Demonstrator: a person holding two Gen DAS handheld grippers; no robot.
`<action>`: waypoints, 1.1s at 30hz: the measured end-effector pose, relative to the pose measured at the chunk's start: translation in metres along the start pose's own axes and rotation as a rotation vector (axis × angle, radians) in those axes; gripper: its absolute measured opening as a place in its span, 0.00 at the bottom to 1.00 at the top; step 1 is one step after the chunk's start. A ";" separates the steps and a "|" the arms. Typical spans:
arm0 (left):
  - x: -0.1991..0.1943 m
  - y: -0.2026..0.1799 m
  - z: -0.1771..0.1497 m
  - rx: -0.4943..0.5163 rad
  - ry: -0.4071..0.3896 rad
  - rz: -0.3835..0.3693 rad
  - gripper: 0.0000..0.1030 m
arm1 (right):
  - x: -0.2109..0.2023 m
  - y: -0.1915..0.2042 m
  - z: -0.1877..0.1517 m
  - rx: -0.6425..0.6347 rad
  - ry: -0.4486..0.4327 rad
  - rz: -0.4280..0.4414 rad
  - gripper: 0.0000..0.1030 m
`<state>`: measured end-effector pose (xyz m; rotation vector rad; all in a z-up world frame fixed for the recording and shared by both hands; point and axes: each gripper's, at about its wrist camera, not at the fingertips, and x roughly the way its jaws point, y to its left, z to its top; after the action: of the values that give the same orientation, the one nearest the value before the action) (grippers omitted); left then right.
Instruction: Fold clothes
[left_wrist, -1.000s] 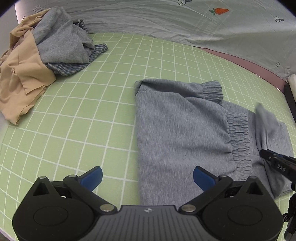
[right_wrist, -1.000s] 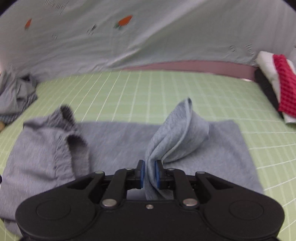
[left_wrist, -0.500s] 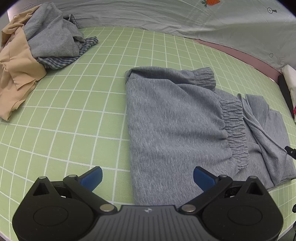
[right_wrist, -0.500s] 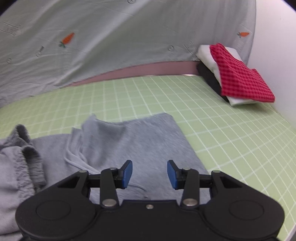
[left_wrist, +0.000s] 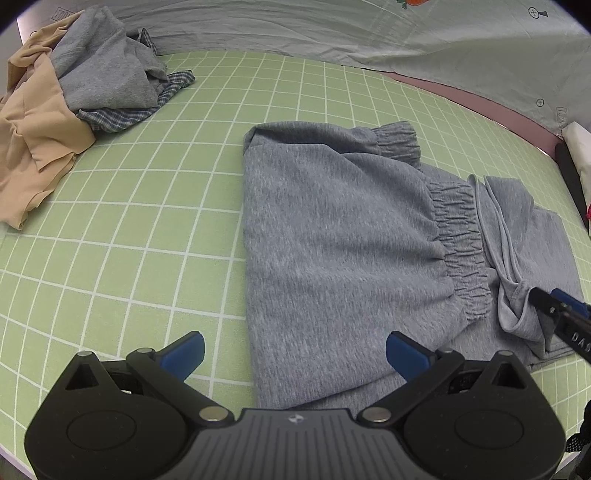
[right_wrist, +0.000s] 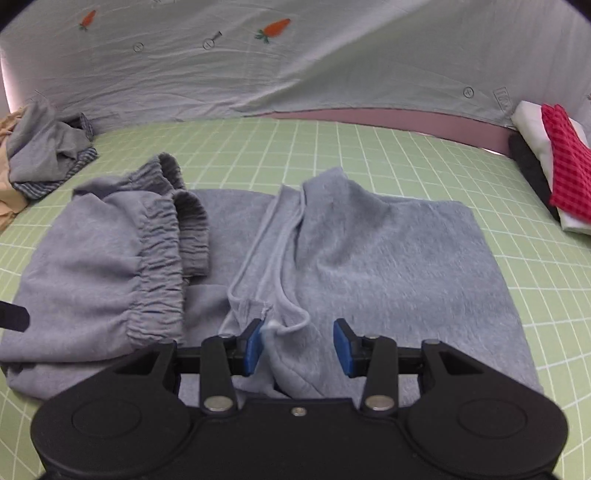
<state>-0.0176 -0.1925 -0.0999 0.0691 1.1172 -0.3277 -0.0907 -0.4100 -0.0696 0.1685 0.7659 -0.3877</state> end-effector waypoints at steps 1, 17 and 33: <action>-0.001 0.001 -0.002 -0.003 -0.001 0.004 1.00 | -0.004 -0.004 0.003 0.027 -0.023 -0.001 0.41; -0.005 0.018 -0.006 -0.064 0.001 0.038 1.00 | 0.019 0.011 -0.012 -0.048 0.059 -0.052 0.45; 0.023 0.040 0.058 -0.095 -0.040 0.065 1.00 | 0.075 0.023 0.056 -0.023 -0.027 -0.049 0.38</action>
<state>0.0534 -0.1720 -0.0993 0.0149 1.0868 -0.2166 0.0034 -0.4259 -0.0826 0.1231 0.7487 -0.4270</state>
